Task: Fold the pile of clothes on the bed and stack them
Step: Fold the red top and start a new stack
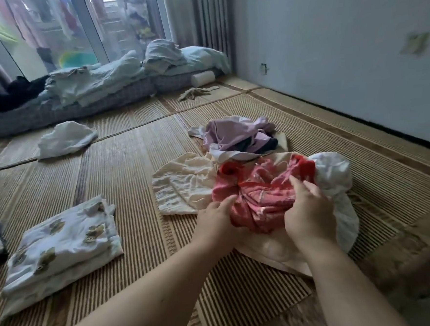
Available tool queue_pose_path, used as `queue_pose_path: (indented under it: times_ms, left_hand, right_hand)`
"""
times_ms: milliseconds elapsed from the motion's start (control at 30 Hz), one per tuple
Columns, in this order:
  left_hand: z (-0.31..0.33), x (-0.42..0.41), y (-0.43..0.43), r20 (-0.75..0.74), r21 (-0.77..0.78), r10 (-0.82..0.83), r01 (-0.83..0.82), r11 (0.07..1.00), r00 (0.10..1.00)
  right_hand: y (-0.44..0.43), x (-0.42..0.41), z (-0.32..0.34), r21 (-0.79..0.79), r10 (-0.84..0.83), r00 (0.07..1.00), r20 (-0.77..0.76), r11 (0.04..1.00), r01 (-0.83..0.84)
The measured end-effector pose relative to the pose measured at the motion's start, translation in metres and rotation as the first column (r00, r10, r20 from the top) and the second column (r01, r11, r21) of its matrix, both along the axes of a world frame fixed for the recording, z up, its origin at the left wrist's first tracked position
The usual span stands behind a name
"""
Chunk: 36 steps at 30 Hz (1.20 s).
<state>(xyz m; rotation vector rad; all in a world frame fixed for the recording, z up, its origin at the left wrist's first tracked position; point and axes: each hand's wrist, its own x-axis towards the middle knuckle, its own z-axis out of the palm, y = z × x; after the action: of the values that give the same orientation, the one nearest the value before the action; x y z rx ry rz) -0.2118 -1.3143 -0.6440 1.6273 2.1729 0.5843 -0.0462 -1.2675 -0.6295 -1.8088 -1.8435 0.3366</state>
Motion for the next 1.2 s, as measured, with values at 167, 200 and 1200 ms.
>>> queue_pose_path:
  times_ms: [167, 200, 1200]
  left_hand:
    - [0.011, -0.019, -0.01, -0.016, 0.027, -0.005, 0.006, 1.0, 1.0]
    - [0.017, -0.027, -0.018, 0.01, 0.041, 0.016, -0.017, 0.999, 1.0]
    - [0.177, -0.132, -0.295, 0.013, 0.355, -0.131, 0.118, 0.927, 0.991]
  right_hand:
    - [0.004, 0.003, 0.008, -0.143, 0.012, 0.997, 0.07, 0.99, -0.002]
    - [0.001, 0.001, 0.016, -0.142, 0.024, 0.996, 0.081, 0.99, -0.012]
    - [-0.223, -0.152, 0.208, -0.232, 0.919, 0.337, -0.205, 0.288, -0.929]
